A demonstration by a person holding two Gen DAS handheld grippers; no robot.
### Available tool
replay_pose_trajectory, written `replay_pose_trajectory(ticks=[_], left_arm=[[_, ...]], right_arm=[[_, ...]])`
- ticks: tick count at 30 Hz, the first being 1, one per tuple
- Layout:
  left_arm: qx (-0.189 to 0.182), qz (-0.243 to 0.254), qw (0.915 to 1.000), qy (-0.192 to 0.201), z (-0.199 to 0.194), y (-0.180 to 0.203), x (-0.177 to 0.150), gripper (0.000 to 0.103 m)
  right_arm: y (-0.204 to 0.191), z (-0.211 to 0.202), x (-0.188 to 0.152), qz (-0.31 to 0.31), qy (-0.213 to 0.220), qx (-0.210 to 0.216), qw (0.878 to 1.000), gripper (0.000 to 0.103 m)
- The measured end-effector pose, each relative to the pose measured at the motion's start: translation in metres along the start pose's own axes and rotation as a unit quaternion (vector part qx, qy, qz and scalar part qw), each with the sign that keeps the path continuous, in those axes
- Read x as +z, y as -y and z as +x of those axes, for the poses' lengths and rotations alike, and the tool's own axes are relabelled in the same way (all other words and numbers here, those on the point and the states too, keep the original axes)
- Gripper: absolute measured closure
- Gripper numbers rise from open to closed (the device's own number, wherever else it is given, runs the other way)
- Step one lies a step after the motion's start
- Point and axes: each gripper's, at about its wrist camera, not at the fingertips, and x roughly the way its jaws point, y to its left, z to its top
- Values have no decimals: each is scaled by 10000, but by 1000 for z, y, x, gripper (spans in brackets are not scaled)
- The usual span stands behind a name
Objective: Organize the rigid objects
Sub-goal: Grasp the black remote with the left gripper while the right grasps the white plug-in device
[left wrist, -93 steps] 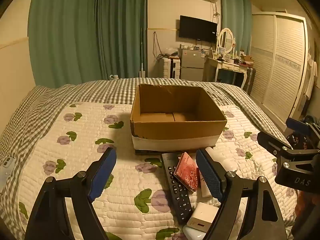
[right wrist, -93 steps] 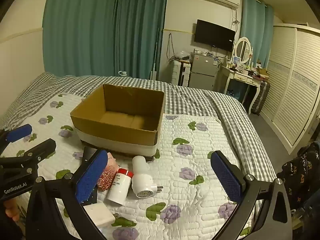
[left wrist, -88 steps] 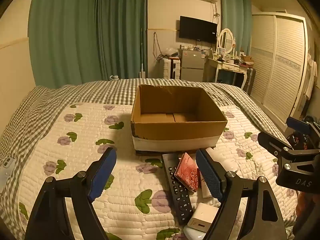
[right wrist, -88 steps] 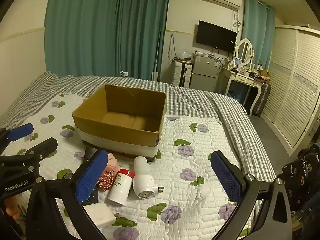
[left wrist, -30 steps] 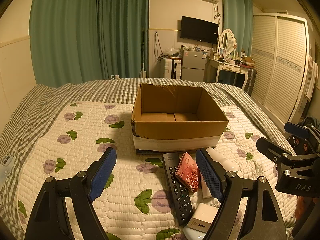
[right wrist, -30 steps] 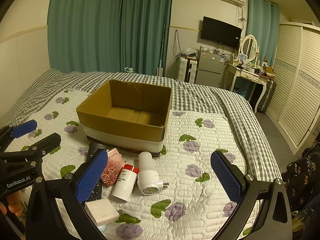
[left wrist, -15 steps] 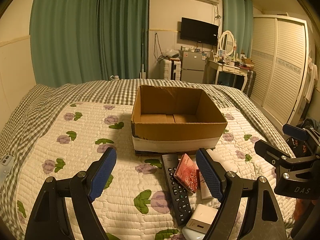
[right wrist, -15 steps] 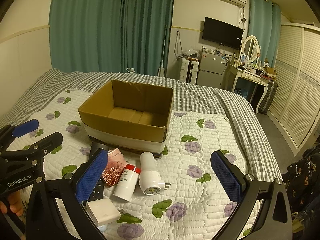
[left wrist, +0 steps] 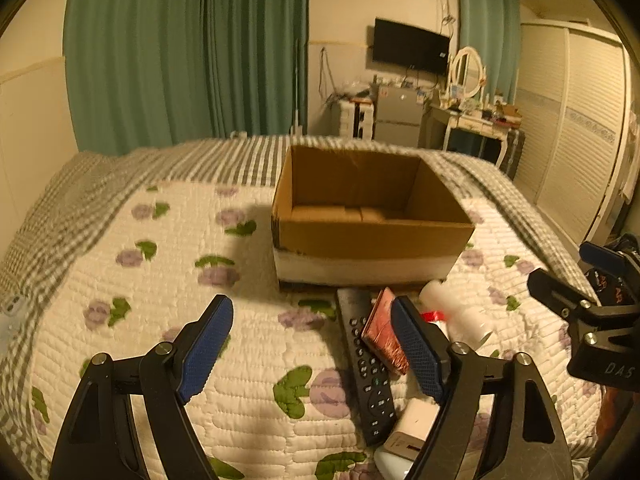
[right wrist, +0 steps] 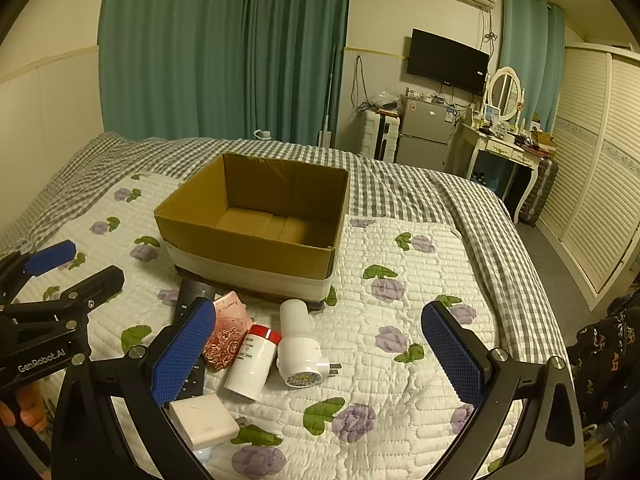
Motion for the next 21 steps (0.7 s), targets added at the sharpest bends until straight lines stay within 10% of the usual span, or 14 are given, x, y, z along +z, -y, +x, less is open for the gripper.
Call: replay_pose_trajectory(ticks=[17,21], left_arm=[[-107,333,9928,-1142,83,30,-42,23],[-248,458,9910,-1235,91,39,-43,40]], right_arm=[[9,87,-28,71,-1074,148,9941,15],[8,98,-32,78,-1271,168,9917,21]])
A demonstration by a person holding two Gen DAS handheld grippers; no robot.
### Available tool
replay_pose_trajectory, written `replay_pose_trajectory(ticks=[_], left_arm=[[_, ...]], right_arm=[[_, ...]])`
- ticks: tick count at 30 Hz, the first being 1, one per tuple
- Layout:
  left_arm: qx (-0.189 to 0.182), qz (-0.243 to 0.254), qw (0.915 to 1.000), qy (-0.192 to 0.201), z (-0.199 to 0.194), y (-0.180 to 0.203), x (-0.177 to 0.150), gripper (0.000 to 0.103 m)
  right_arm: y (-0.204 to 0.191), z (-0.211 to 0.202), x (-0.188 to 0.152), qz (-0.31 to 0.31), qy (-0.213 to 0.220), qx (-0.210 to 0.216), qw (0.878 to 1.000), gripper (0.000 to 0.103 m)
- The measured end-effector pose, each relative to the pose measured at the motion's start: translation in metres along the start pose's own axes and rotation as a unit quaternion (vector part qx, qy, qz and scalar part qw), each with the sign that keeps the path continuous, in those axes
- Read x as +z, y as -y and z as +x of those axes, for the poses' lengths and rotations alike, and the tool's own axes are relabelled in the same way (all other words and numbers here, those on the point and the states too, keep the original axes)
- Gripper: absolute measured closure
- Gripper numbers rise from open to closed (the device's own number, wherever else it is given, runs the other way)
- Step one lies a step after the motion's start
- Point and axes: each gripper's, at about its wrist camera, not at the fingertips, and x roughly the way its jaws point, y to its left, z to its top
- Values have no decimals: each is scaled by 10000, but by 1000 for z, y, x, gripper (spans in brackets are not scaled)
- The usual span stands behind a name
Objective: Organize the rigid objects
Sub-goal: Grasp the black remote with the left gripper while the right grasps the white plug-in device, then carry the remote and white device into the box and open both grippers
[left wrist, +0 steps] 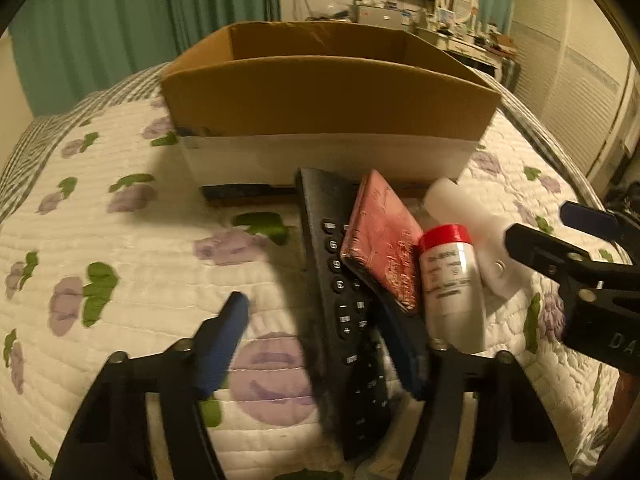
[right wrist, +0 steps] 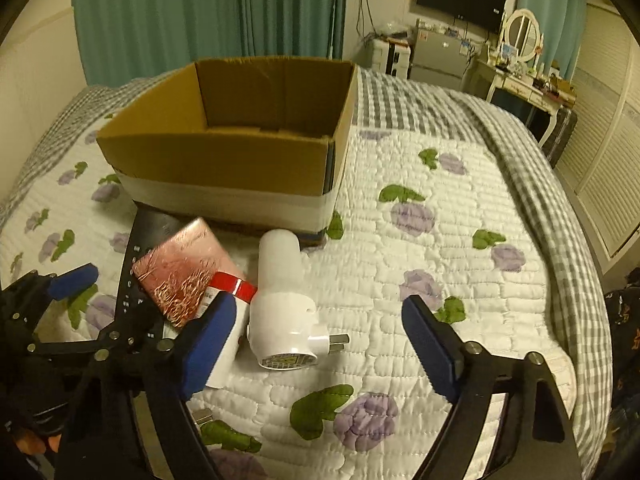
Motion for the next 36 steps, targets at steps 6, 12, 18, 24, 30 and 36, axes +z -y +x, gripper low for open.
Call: replay_pose_trajectory(ticks=[6,12,18,24,30,36], left_arm=[[-48,225,9996,-192,13,10,3,54],[-189,284,9993,-169,4,9,5,76],[-184,214,9996,-85,-11,1,4,82],[-158,219,9996,93,-29,-2,5,83],[-235,160,9991,304,-54,-5,11,84],[-298,143,9976,612,-83,-6,26,84]], right_arm=[[-2,12,0,-48,-174,1,9998,28],[-4,30,3,-9,-271,127,9996,32],[-1,37,4,11,-228,213,9995,35],[-9,49,4,-259,-364,339,9984,57],[-14,22,3,-434,-26,237,9988,58],[-4,-24,17,-209,354,329,9986,58]])
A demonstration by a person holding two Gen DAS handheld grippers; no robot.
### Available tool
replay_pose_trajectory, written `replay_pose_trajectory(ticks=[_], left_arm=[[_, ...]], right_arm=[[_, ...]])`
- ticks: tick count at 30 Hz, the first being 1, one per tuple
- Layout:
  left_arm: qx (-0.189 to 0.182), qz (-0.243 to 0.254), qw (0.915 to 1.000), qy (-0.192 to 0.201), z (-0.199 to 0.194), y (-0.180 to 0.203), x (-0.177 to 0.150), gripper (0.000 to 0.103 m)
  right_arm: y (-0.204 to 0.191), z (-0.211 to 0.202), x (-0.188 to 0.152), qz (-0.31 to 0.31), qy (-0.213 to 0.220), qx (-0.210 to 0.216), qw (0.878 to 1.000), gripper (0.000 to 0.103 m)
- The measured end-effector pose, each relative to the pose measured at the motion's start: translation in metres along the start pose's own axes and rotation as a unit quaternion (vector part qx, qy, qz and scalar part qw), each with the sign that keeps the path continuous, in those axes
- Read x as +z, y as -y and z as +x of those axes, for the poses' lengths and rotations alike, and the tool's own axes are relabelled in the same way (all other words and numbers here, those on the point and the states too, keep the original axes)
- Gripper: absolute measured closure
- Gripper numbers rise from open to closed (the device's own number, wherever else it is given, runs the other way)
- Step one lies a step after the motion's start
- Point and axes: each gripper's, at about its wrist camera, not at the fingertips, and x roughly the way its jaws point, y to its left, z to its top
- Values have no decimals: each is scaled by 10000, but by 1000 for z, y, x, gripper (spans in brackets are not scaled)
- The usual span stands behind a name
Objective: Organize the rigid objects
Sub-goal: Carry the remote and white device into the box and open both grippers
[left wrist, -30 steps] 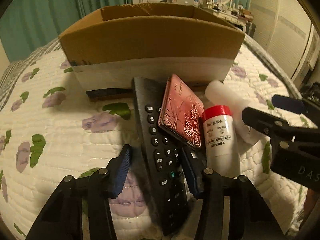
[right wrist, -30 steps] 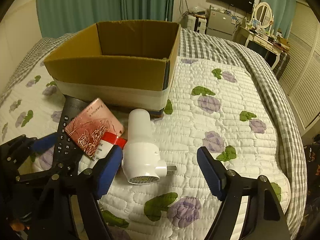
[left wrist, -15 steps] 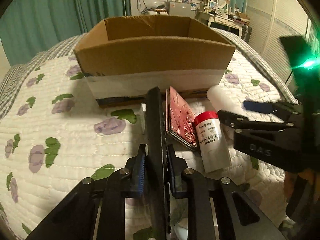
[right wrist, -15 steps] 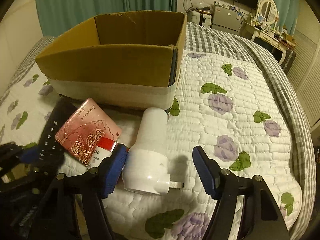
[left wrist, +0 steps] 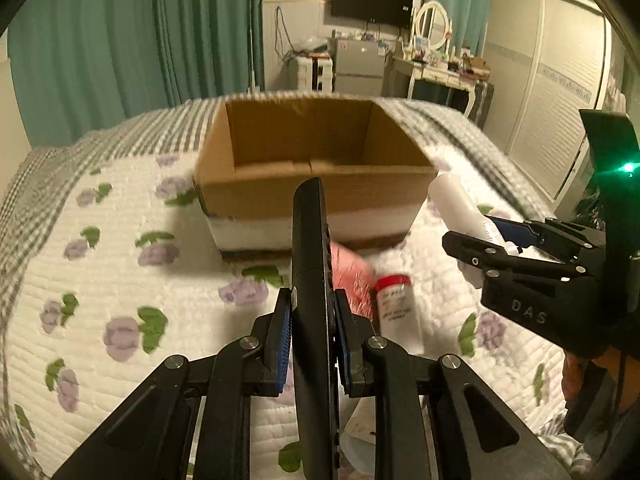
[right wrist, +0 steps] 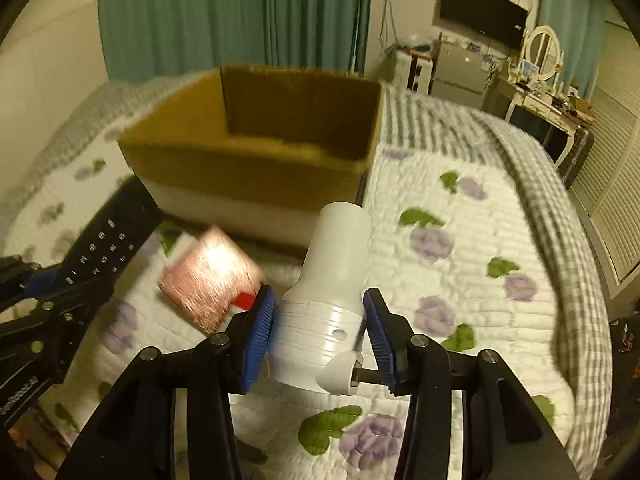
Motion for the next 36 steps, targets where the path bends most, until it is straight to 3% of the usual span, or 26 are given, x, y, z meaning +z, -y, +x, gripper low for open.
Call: replay_pose_trajectory(ticks=[6,15,21,25,31,36], left_arm=[[15,24,9997,223,-17,-7,27,84],[-75,-15,9981,603,-5,-26,108,83],[-31,26,9980,625,38,-36,151,84],[24,75,9992,396,83,-40,156,84],[1,28,10000,-40,140,-46,144,83],[-149,-51,9998,-136,147,-46,142,79]], right_arm=[[3,-29,22,76,255,106,9996,58],[9,-37,91,24,579,225,9981,58],[13,2,140,-71,689,346,9970,58],[13,46,158,-172,547,354,9977,58],[17,110,155,-224,166,423,9987,58],[25,116,150,-99,283,554,9980,57]])
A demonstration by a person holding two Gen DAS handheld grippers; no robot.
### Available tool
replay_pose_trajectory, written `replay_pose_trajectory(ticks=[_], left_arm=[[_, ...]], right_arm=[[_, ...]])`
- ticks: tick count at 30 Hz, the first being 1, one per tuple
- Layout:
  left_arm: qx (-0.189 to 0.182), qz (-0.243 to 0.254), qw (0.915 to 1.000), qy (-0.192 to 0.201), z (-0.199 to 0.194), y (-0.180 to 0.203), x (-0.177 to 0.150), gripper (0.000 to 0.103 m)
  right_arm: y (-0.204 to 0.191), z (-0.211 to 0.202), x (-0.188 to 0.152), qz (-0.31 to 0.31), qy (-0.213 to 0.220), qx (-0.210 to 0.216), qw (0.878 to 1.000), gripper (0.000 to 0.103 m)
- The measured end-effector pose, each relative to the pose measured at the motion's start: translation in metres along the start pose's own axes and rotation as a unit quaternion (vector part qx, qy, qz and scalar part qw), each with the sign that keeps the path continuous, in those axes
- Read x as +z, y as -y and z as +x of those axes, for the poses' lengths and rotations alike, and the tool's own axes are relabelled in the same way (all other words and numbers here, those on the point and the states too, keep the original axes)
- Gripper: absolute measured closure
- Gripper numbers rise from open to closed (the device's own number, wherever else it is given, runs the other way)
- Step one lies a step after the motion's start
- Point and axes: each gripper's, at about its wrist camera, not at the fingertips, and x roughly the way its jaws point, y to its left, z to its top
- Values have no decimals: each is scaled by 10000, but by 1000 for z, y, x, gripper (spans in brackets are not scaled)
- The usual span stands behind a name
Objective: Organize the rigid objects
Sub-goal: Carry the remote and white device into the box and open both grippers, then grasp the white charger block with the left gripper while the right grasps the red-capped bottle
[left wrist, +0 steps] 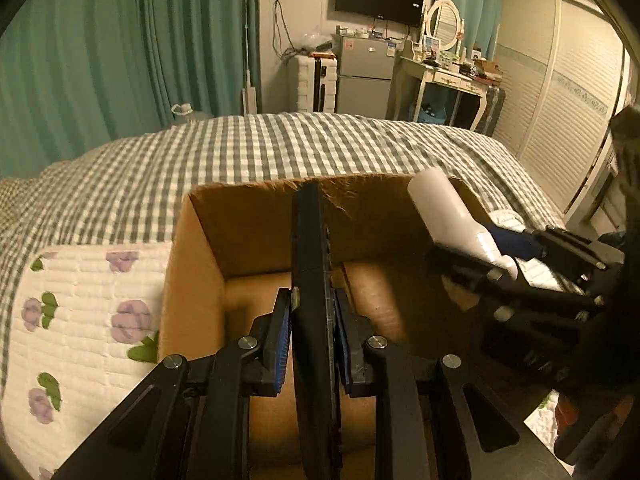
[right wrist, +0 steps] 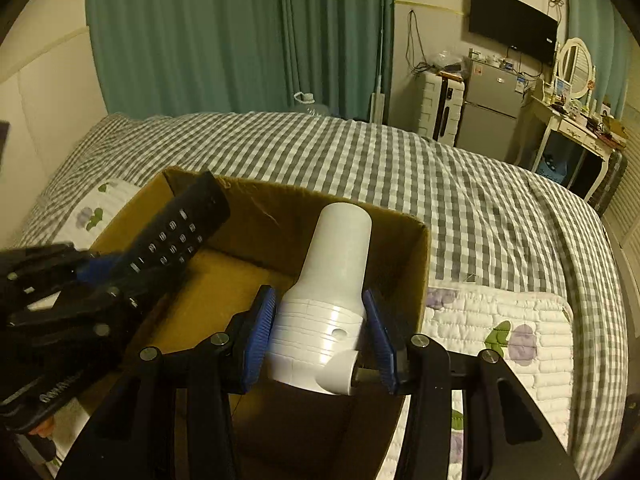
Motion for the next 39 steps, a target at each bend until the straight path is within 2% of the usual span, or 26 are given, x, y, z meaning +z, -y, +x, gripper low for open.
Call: replay_pose_trajectory(ticks=[1,2,3,4,8,10,14,16,22,25,27,32,35,39], left_arm=[[9,4,10000,22,-3,1,1,75],[58,15,10000,40,-8,2,2,60],[153,33,9999,67,-16,4,1,52],[209,43,9997,111,-22,6,1,47],[308,22,9993,219,-65,10,-4,47],[345,-27,9990,282,-87,11,-7,46],[427,-21,9981,447,-136,21,-18,44],[447,-46,9976,536,-161,25,-28,43],[462,-156,9969,610,-212,37,-64,39],[655,-68,9961,584,-221,44,-91,38],[655,-50,9966,503,-217,47,-110,38],[390,-240,9988,164,-189,53,-159,38],[213,-397,9990,-41,-170,57,-182,38],[150,-112,9994,-287,-146,69,-201,38]], right_arm=[[0,-6,-1,74,69,9,9999,54],[3,-14,1,164,168,-48,9997,49],[8,-22,4,214,253,-100,9994,37],[10,-31,5,253,342,-170,9990,30],[23,-84,11,374,562,-464,9966,29],[27,-113,10,405,621,-627,9953,22],[27,-177,2,457,799,-874,9919,18],[23,-208,-9,491,859,-945,9906,12],[2,-276,-55,448,951,-1088,9885,9],[-13,-288,-80,351,871,-1113,9893,9],[-21,-292,-100,331,781,-1129,9900,9],[-33,-277,-139,302,419,-1128,9923,9],[-37,-266,-149,198,372,-1172,9922,9],[-40,-244,-156,73,257,-1199,9924,9]])
